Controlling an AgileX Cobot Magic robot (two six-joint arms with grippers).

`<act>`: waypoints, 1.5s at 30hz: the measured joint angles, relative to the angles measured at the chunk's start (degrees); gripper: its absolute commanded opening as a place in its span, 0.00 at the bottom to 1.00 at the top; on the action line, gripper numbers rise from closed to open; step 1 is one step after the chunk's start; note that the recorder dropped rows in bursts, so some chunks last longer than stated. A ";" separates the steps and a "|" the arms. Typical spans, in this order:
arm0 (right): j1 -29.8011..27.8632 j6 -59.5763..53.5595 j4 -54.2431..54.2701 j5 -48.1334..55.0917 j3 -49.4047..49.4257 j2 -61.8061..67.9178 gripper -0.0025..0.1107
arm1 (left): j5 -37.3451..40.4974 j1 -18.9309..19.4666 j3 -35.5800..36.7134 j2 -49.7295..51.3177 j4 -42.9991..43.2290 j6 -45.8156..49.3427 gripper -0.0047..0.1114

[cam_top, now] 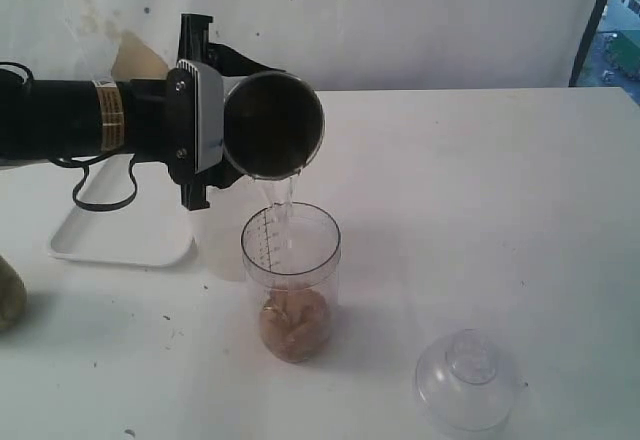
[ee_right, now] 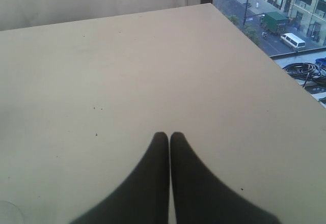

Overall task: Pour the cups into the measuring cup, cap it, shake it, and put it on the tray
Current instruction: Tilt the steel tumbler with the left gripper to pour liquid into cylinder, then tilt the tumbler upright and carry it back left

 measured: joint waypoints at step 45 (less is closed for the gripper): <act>0.00 0.00 0.00 0.00 0.00 0.00 0.03 | 4.08 0.54 0.00 0.00 -11.33 -48.23 0.04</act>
